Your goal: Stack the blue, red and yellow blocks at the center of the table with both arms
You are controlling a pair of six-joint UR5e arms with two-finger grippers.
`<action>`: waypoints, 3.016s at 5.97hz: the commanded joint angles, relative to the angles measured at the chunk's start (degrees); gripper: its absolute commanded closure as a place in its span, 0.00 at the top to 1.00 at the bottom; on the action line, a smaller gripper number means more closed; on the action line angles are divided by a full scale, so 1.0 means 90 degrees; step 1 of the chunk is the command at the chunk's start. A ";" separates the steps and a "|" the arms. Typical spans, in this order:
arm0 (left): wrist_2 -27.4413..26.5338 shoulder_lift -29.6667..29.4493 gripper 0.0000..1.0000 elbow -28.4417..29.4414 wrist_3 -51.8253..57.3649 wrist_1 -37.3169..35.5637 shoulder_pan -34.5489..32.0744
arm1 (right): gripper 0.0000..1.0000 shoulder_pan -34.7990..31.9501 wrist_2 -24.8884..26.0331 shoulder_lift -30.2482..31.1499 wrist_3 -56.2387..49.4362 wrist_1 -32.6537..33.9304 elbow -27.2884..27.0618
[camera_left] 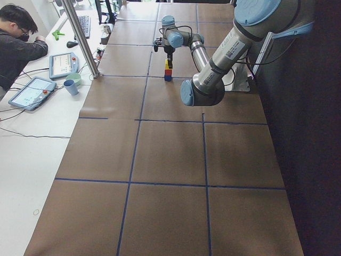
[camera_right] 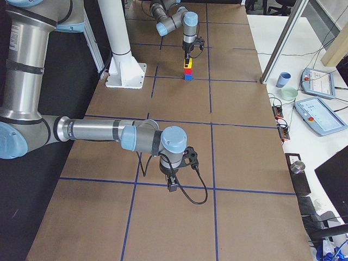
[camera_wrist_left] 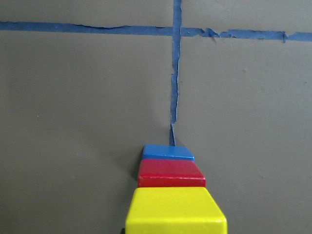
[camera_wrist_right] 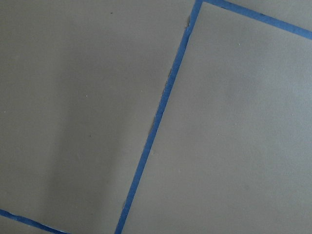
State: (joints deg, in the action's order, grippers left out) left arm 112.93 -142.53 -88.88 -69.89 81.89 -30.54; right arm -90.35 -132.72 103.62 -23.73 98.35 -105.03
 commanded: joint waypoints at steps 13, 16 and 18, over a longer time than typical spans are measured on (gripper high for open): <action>0.0039 0.0375 1.00 -0.0910 0.0457 -0.0317 -0.0473 | 1.00 0.0000 0.0000 -0.0009 0.0000 0.0000 0.0000; 0.0582 0.2305 1.00 -0.2767 0.2757 -0.0750 -0.1515 | 1.00 0.0000 0.0000 -0.0009 0.0000 0.0000 0.0000; 0.1577 0.3449 1.00 -0.2752 0.4991 -0.0642 -0.3005 | 1.00 0.0000 0.0010 -0.0009 0.0000 0.0000 0.0000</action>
State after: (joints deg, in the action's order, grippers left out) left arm 122.45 -116.64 -113.62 -35.09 75.88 -50.89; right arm -90.35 -132.65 103.54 -23.73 98.35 -105.03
